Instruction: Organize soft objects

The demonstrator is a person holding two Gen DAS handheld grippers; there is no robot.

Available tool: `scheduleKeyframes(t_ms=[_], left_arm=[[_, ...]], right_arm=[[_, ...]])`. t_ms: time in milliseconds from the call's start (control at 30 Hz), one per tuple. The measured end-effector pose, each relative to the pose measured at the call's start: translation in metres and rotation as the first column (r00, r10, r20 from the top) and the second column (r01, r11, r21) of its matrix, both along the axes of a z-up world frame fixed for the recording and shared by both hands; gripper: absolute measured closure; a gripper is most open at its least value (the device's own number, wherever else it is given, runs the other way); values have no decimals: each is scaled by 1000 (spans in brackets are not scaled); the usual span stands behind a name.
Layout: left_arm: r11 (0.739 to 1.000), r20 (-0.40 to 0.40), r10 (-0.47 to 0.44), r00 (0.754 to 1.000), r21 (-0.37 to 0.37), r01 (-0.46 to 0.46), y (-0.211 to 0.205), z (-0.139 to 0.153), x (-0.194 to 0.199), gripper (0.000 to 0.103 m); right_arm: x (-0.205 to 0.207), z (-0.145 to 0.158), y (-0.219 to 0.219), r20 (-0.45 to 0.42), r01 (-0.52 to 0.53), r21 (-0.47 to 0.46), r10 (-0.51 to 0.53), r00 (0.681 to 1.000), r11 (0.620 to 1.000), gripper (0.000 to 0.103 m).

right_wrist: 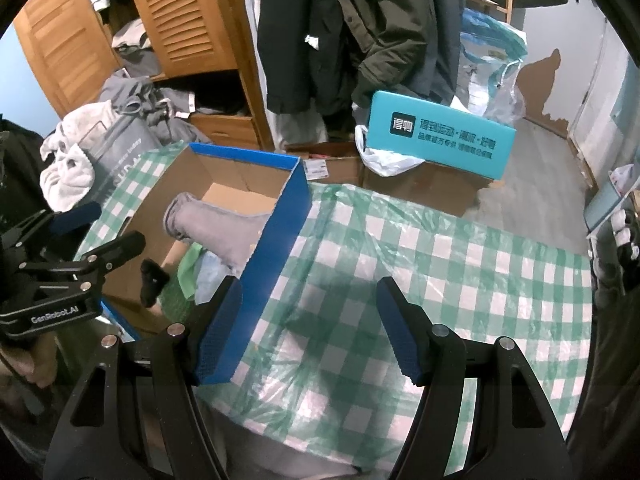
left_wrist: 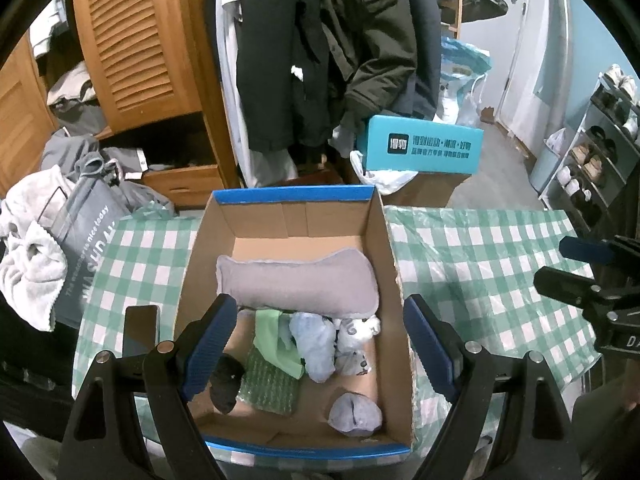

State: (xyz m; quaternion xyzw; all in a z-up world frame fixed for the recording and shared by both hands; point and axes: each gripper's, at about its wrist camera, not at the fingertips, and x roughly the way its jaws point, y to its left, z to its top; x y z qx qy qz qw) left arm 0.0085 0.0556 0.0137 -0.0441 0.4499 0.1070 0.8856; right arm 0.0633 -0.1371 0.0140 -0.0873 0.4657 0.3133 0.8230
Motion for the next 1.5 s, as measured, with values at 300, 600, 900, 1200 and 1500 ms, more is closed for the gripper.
scheduleKeyframes(t_ms=[300, 600, 900, 1200, 1500], left_arm=[[1000, -1, 2, 1000, 1, -2, -1, -1, 1, 16], [1000, -1, 12, 1000, 14, -12, -1, 0, -1, 16], [999, 5, 13, 1000, 35, -13, -2, 1, -2, 16], [999, 2, 20, 1000, 32, -20, 0, 1, -3, 17], [999, 8, 18, 1000, 32, -18, 0, 1, -4, 17]], right_arm=[[0, 2, -3, 9, 7, 0, -7, 1000, 1000, 34], [0, 1, -4, 6, 9, -2, -9, 1000, 1000, 34], [0, 1, -3, 6, 8, -2, -8, 1000, 1000, 34], [-1, 1, -3, 8, 10, 0, -10, 1000, 1000, 34], [-1, 1, -4, 10, 12, 1, -12, 1000, 1000, 34]])
